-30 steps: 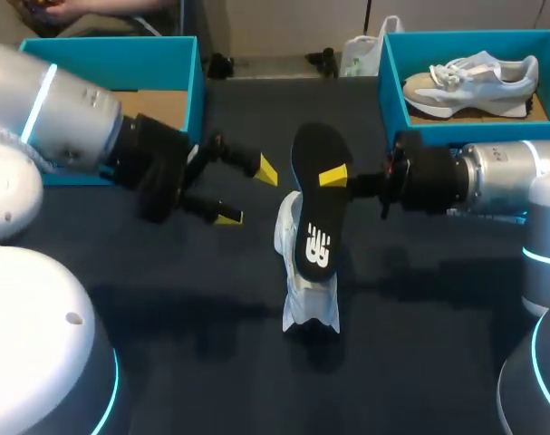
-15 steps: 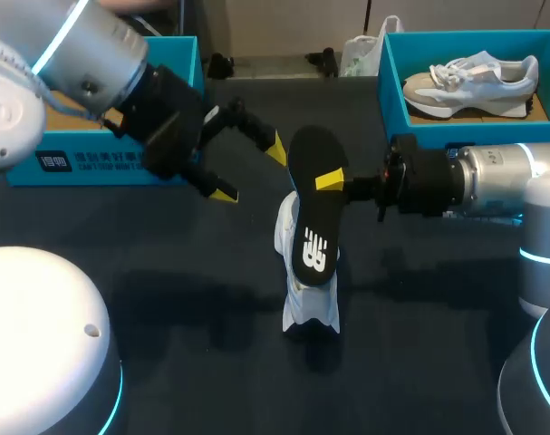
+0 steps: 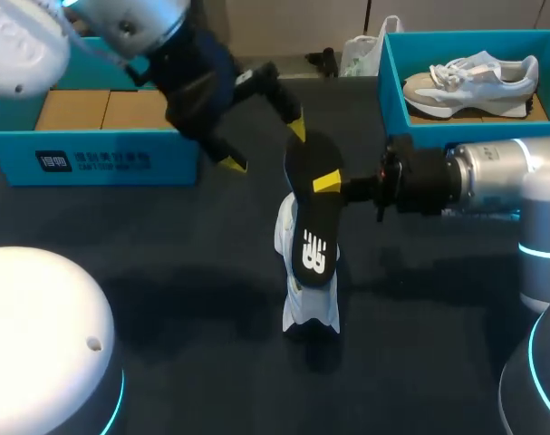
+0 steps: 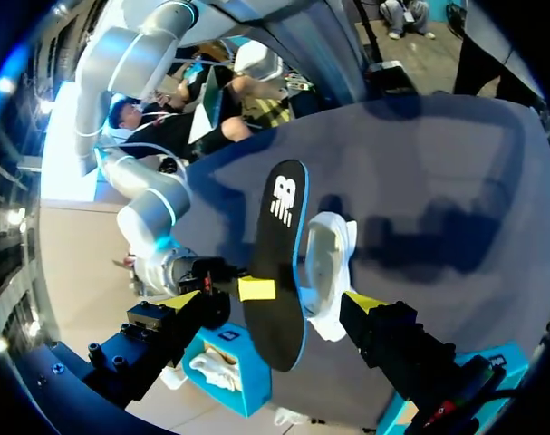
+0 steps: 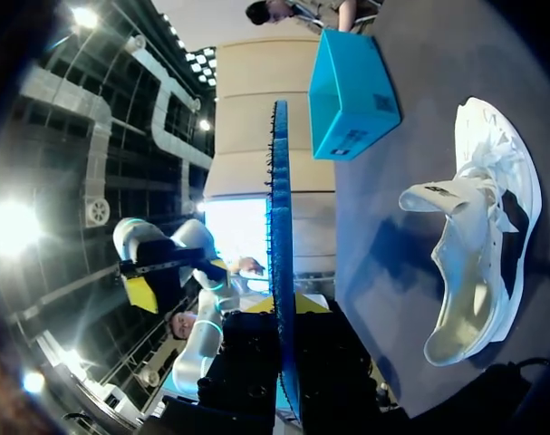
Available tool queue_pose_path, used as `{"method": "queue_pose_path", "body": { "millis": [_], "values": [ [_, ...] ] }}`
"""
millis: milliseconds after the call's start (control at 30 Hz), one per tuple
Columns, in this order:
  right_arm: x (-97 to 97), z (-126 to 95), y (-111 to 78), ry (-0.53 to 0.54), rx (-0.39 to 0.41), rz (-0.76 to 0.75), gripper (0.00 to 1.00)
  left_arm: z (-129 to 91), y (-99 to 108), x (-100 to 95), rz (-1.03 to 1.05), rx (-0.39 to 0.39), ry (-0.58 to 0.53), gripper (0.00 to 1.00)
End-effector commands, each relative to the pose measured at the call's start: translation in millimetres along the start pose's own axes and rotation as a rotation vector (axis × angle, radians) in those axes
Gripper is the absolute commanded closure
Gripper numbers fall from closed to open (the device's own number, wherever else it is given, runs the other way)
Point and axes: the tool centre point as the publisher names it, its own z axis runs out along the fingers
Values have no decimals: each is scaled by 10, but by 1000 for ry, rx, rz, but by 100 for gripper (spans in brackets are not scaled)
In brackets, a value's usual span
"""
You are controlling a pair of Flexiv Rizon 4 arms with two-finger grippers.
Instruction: Take the shoe out of the shoebox, open the shoe tongue, remove and reinsert the insole, then place the shoe into the shoebox
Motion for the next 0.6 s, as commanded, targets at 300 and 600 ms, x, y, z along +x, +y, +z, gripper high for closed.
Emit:
{"method": "queue_pose_path", "body": {
  "millis": [300,600],
  "values": [
    [-1,15,36,-13,14,2,100,-11,140,-290,-4,6,444,0],
    [-39,25,32,-23,18,9,100,-18,224,-435,-10,5,531,0]
  ]
}}
